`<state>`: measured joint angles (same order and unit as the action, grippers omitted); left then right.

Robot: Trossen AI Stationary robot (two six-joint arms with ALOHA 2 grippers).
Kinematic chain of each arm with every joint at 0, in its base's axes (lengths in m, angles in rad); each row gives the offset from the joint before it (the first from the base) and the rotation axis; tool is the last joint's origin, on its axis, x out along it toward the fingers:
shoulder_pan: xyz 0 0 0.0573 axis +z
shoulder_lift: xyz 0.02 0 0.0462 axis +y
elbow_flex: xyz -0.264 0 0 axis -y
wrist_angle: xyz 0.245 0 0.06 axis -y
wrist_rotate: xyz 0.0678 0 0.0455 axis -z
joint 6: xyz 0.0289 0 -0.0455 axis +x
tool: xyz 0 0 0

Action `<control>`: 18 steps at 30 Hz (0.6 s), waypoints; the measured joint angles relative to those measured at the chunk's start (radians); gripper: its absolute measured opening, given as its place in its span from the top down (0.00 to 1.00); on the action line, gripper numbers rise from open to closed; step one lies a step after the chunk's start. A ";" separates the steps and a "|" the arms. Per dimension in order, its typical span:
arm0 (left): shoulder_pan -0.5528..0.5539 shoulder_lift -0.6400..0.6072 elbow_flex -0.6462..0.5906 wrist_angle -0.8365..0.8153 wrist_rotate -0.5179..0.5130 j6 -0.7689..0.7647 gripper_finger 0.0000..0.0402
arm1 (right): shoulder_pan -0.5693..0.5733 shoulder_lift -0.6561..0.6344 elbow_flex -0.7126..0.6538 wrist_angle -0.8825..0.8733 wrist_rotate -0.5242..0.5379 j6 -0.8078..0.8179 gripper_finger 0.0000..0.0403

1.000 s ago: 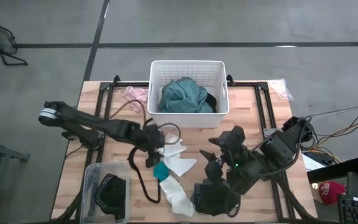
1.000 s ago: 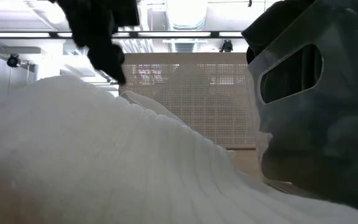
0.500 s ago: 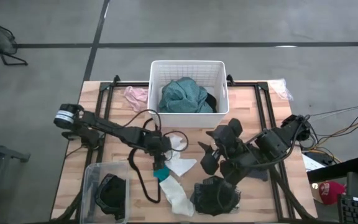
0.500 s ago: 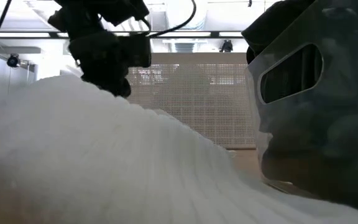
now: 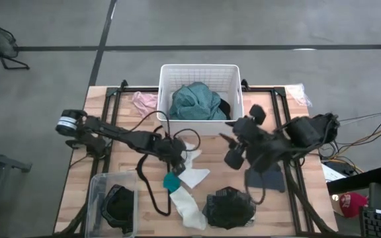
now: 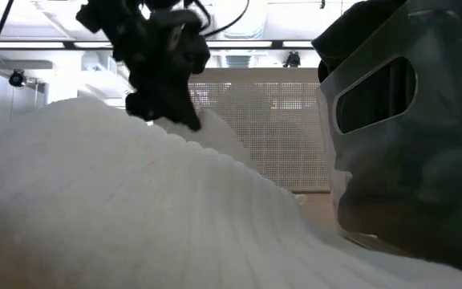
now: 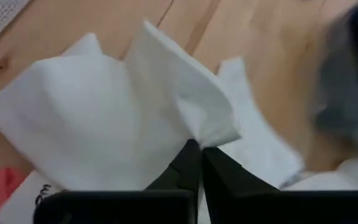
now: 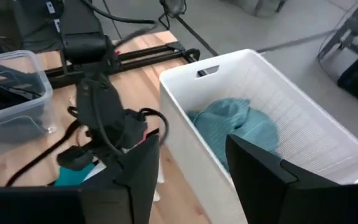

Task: Pick & Place Cloths
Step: Put the white boxer into the right transparent bin

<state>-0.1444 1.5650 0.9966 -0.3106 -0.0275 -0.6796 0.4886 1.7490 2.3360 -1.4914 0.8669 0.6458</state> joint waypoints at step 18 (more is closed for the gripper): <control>-0.073 -0.363 0.189 -0.136 -0.001 -0.047 0.99 | -0.074 -0.072 0.000 0.023 0.023 -0.010 0.70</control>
<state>-0.2179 1.2021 1.1856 -0.4462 -0.0285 -0.7269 0.4151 1.6768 2.3356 -1.4687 0.8896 0.6360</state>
